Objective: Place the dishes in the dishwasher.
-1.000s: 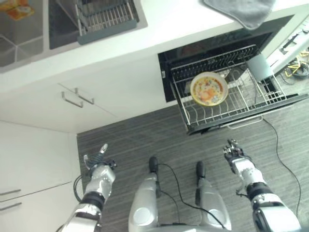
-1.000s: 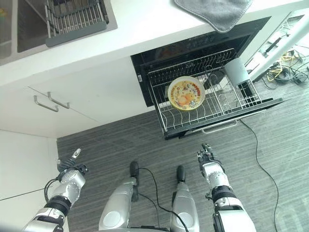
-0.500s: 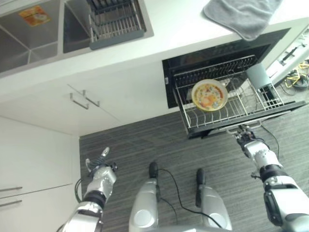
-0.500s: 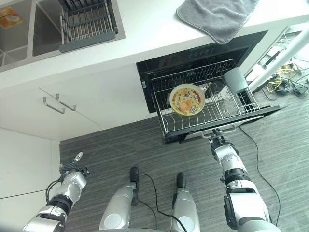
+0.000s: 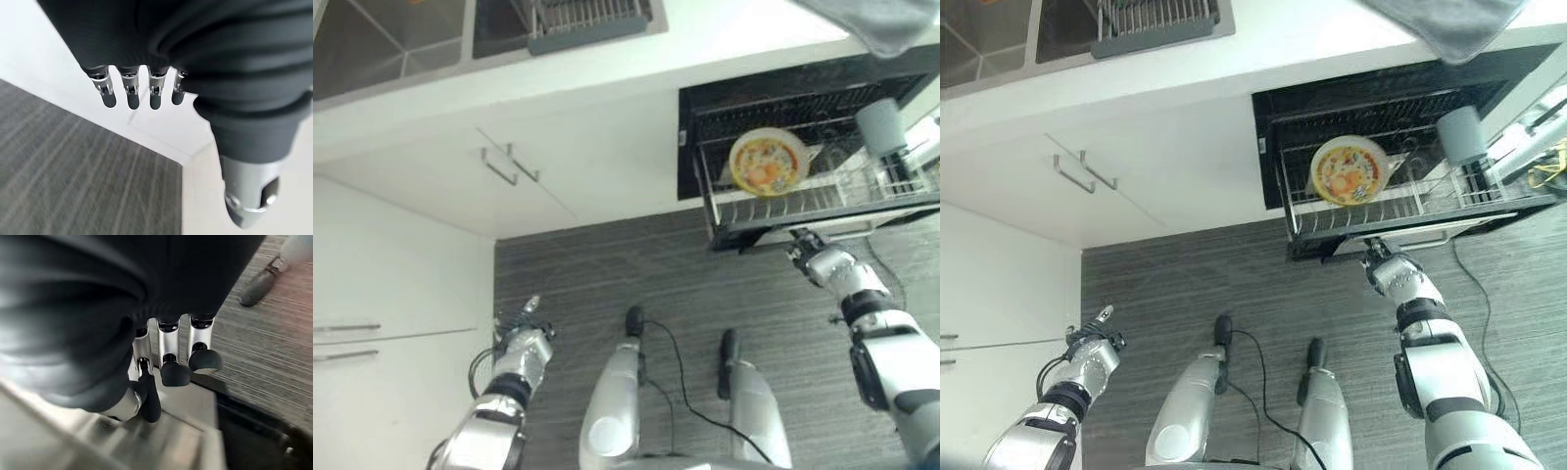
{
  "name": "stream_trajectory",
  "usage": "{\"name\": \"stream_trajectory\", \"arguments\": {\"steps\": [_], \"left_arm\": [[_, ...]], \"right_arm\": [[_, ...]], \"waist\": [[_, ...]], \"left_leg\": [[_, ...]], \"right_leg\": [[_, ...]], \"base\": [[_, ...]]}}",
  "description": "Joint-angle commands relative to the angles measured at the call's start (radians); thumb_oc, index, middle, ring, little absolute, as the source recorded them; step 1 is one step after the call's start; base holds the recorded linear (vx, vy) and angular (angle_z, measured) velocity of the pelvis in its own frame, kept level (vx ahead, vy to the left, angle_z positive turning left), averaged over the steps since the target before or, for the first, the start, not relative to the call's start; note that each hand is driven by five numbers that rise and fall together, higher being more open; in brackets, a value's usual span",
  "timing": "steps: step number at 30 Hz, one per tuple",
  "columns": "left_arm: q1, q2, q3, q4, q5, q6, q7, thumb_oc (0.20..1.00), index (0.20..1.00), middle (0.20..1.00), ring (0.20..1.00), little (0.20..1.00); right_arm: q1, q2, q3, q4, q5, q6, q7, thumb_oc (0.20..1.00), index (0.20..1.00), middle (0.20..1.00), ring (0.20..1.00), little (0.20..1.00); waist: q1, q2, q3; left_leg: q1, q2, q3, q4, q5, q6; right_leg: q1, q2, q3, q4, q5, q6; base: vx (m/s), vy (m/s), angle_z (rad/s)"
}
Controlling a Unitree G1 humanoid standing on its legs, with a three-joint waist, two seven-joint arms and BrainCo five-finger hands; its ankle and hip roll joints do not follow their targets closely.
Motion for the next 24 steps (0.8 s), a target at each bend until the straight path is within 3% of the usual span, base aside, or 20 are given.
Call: {"name": "stream_trajectory", "arguments": {"steps": [1,7,8,13,20,24], "left_arm": [[-0.032,0.043,-0.057,0.031,0.001,-0.001,0.049,1.000,1.000,1.000,1.000,1.000],[-0.034,0.058,-0.060,0.062,0.000,-0.002,0.086,1.000,1.000,1.000,1.000,1.000],[-0.030,0.059,-0.060,0.065,0.002,-0.001,0.092,1.000,1.000,1.000,1.000,1.000],[0.033,0.073,-0.056,0.074,-0.009,-0.035,0.113,1.000,1.000,1.000,1.000,1.000],[0.220,0.091,-0.020,0.065,0.022,-0.117,0.045,1.000,1.000,1.000,1.000,1.000],[0.320,0.108,0.013,0.045,0.067,-0.139,0.028,1.000,1.000,1.000,1.000,1.000]], "right_arm": [[-0.113,0.008,0.022,-0.018,-0.021,-0.009,0.028,0.200,0.200,0.200,0.200,0.200],[-0.259,-0.009,0.075,0.032,-0.019,-0.041,-0.012,0.200,0.200,0.200,0.200,0.200],[-0.276,-0.009,0.081,0.040,-0.020,-0.047,-0.019,0.200,0.200,0.200,0.200,0.200],[-0.414,-0.038,0.125,0.093,-0.063,-0.073,-0.067,0.200,0.200,0.200,0.200,0.200],[-0.573,-0.164,0.185,0.163,-0.152,-0.050,-0.105,0.200,0.200,0.200,0.200,0.200],[-0.628,-0.263,0.209,0.184,-0.195,-0.018,-0.138,0.200,0.200,0.200,0.200,0.200]], "waist": [[0.045,-0.018,-0.023],[0.104,0.014,0.003],[0.112,0.013,0.000],[0.177,0.050,0.006],[0.267,0.077,-0.028],[0.305,0.071,-0.053]], "left_leg": [[-0.005,0.001,-0.007,0.049,-0.076,0.002],[-0.054,-0.020,-0.043,-0.002,-0.029,0.006],[-0.048,-0.025,-0.051,-0.006,-0.049,0.001],[-0.057,-0.041,-0.088,-0.053,-0.005,-0.002],[-0.028,-0.035,-0.108,-0.080,0.031,-0.027],[0.005,-0.035,-0.137,-0.096,0.046,-0.039]], "right_leg": [[0.004,-0.022,-0.042,-0.011,-0.036,-0.020],[-0.061,-0.035,-0.072,0.089,-0.085,-0.028],[-0.059,-0.040,-0.069,0.110,-0.120,-0.023],[-0.068,-0.052,-0.097,0.183,-0.176,-0.039],[0.012,-0.088,-0.184,0.222,-0.235,-0.057],[0.079,-0.095,-0.215,0.212,-0.248,-0.060]], "base": [[0.02,0.021,0.19],[0.06,-0.035,0.22],[0.14,-0.092,0.29],[0.07,-0.079,0.26],[0.08,-0.078,0.31],[0.13,-0.080,0.34]]}}
